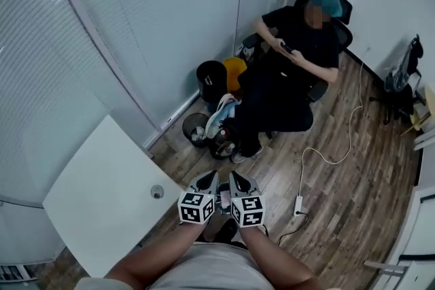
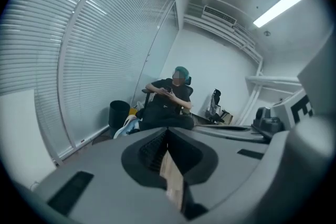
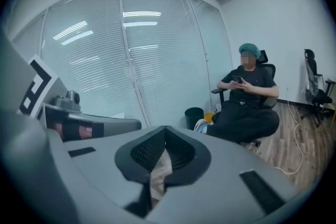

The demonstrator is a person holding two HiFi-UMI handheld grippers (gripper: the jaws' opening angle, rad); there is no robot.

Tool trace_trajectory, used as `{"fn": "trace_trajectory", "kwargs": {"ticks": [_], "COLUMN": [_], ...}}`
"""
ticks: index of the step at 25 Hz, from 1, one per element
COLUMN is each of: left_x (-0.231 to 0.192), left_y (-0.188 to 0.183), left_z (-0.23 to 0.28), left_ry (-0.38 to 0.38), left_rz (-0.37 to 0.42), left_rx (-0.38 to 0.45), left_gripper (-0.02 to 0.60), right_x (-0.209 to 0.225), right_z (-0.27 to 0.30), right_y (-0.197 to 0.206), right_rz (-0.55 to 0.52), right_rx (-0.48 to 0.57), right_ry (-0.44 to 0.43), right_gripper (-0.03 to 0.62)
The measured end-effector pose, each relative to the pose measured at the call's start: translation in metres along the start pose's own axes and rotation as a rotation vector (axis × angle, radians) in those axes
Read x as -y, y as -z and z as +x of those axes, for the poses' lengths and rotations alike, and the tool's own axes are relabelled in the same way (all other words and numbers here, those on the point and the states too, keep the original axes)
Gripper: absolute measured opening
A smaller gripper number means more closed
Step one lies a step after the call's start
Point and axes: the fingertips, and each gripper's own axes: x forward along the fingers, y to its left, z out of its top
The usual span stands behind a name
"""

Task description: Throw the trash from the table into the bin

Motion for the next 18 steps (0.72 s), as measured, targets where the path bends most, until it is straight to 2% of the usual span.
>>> {"fn": "trace_trajectory", "kwargs": {"ticks": [3, 10, 14, 18], "left_x": [0.013, -0.002, -0.006, -0.01], "left_y": [-0.029, -0.075, -0.081, -0.073], "left_z": [-0.019, -0.031, -0.041, -0.054], "left_ry": [-0.015, -0.072, -0.109, -0.16], "left_rz": [0.028, 0.066, 0.053, 0.023], "left_rx": [0.048, 0.156, 0.174, 0.192], "left_gripper": [0.005, 0.005, 0.005, 0.005], "right_x": [-0.017, -0.029, -0.04, -0.051], "right_z": [-0.016, -0.002, -0.004, -0.008], "right_y": [-0.033, -0.081, -0.091, -0.08], "right_rz": [-0.025, -0.067, -0.083, -0.096], "right_rx": [0.048, 0.131, 0.137, 0.116], "right_ry": [-0.028, -0.077, -0.115, -0.171], "right_gripper": [0.006, 0.006, 0.006, 0.005]}}
